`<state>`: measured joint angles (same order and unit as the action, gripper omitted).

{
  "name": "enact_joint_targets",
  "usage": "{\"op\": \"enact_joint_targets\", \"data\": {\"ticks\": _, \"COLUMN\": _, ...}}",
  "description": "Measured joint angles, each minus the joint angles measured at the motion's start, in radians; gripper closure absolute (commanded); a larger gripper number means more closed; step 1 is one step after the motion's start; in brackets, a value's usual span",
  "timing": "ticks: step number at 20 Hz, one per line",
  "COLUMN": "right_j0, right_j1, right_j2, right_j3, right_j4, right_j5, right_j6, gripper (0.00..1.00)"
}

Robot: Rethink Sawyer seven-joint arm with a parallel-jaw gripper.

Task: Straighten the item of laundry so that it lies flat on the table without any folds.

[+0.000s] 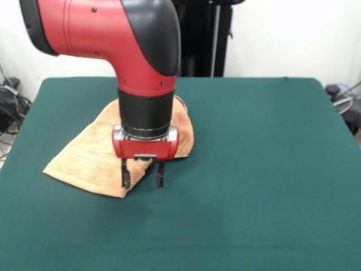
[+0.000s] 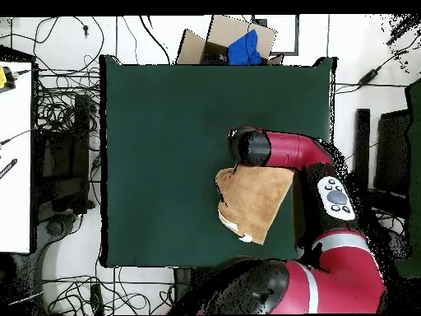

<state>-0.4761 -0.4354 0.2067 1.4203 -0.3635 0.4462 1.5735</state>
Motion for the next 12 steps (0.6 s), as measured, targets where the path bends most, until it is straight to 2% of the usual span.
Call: {"op": "enact_joint_targets", "data": {"ticks": 12, "right_j0": 0.043, "right_j1": -0.067, "right_j2": 0.0, "right_j3": 0.143, "right_j4": 0.017, "right_j5": 0.0, "right_j6": 0.0, "gripper": 0.0}}
